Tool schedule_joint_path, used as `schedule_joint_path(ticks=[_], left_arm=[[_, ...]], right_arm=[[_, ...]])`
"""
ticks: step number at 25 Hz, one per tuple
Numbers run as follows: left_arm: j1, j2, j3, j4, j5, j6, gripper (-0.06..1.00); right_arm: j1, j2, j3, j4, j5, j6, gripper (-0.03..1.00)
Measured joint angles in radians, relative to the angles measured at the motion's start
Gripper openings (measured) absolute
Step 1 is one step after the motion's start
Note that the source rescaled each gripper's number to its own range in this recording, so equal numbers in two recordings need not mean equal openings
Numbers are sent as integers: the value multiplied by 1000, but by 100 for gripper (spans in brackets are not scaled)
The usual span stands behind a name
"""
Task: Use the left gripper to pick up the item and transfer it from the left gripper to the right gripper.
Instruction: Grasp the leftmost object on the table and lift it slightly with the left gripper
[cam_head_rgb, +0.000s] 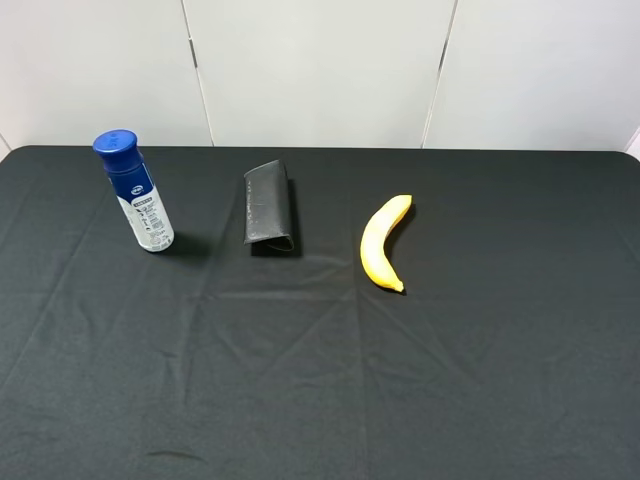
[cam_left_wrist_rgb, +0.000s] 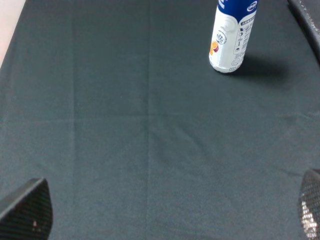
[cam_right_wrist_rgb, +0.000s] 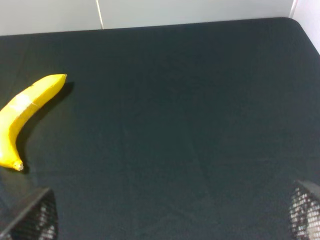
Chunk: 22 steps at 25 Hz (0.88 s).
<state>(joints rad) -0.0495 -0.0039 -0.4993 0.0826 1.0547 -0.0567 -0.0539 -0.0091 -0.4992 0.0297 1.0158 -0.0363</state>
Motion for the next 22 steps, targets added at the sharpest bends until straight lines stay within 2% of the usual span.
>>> schedule_joint_path(ticks=[22], left_arm=[[0, 0, 0, 4, 0, 0, 97]], right_arm=[[0, 0, 0, 0, 0, 0, 100]])
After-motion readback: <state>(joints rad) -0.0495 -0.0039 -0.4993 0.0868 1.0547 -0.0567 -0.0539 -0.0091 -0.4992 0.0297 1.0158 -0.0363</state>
